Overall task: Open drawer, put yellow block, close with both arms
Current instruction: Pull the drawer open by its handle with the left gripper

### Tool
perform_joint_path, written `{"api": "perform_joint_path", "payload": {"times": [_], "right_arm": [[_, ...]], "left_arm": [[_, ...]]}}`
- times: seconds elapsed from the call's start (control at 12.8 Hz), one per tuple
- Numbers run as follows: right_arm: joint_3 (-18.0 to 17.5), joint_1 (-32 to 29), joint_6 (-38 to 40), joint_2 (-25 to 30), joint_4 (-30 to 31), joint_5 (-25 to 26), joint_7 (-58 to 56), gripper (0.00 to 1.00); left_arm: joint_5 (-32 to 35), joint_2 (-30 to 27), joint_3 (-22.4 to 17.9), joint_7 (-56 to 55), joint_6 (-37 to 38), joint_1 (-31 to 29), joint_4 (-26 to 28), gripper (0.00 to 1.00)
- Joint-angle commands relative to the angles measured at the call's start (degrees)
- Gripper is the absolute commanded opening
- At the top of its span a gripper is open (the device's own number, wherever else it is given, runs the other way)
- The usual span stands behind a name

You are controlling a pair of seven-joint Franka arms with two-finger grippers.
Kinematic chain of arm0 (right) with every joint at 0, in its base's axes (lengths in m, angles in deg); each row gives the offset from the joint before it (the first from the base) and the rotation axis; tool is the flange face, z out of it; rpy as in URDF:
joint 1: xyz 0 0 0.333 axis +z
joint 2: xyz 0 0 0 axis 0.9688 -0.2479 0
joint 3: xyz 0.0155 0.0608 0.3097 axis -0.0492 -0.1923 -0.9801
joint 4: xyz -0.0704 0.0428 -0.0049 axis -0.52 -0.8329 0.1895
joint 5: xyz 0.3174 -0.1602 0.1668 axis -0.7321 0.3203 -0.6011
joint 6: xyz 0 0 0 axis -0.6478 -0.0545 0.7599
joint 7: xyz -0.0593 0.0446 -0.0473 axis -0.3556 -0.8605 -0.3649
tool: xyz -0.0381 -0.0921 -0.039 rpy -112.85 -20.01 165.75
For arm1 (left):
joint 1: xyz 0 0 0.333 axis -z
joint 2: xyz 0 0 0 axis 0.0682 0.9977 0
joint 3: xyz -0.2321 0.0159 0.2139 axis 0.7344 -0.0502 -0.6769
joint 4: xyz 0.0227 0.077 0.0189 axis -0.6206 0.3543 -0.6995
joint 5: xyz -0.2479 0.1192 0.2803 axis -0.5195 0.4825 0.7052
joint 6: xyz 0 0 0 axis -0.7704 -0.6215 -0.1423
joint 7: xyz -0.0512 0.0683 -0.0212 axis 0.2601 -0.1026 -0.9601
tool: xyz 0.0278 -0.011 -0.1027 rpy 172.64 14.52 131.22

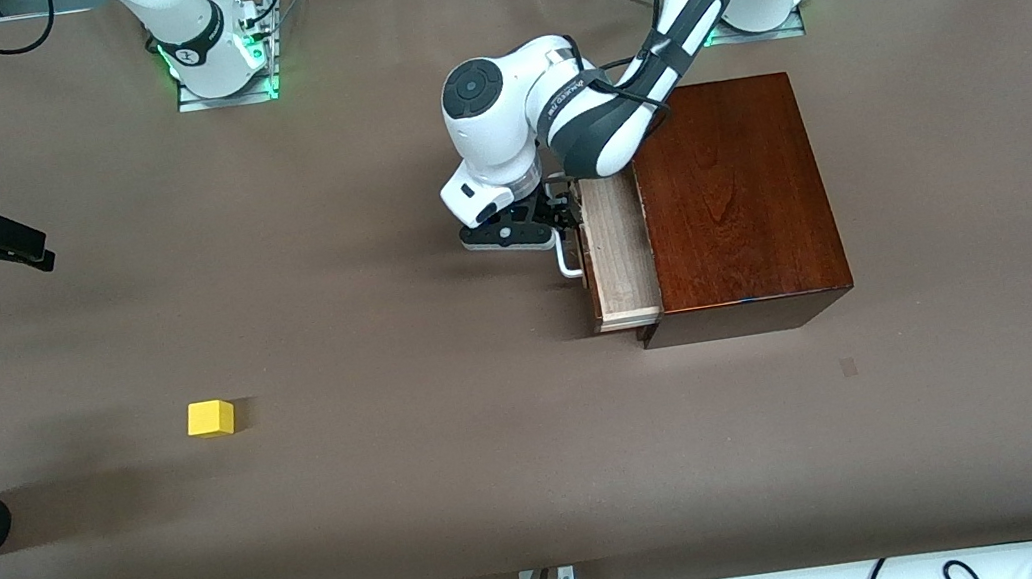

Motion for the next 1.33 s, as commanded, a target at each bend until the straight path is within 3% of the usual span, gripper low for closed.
{"api": "perform_joint_path", "payload": {"times": [0.0, 0.47, 0.63, 0.94, 1.25], "right_arm": [[-0.4, -0.9, -0.2, -0.4, -0.7, -0.6, -0.2, 1.00], [-0.4, -0.9, -0.2, -0.5, -0.7, 0.0, -0.2, 1.00], [-0.4, -0.9, -0.7, -0.5, -0.8, 0.0, -0.2, 1.00], [-0.9, 0.2, -6.4, -4.1, -1.0, 0.0, -4.5, 1.00], [-0.9, 2.7, -5.7, -14.1, -9.7, 0.2, -5.3, 1.00]], "left_arm": [[-1.2, 1.8, 0.2, -0.3, 0.1, 0.7, -2.7, 1.00], [-1.1, 0.7, 0.2, 0.3, 1.7, 1.4, -2.8, 1.00], [-1.1, 0.5, 0.4, 0.4, 7.1, 1.9, -5.6, 1.00], [-1.0, -0.7, 0.6, 0.7, 17.2, 2.7, -9.7, 1.00], [-3.9, -5.4, 0.7, 7.2, 25.8, -0.7, -12.9, 1.00]]}}
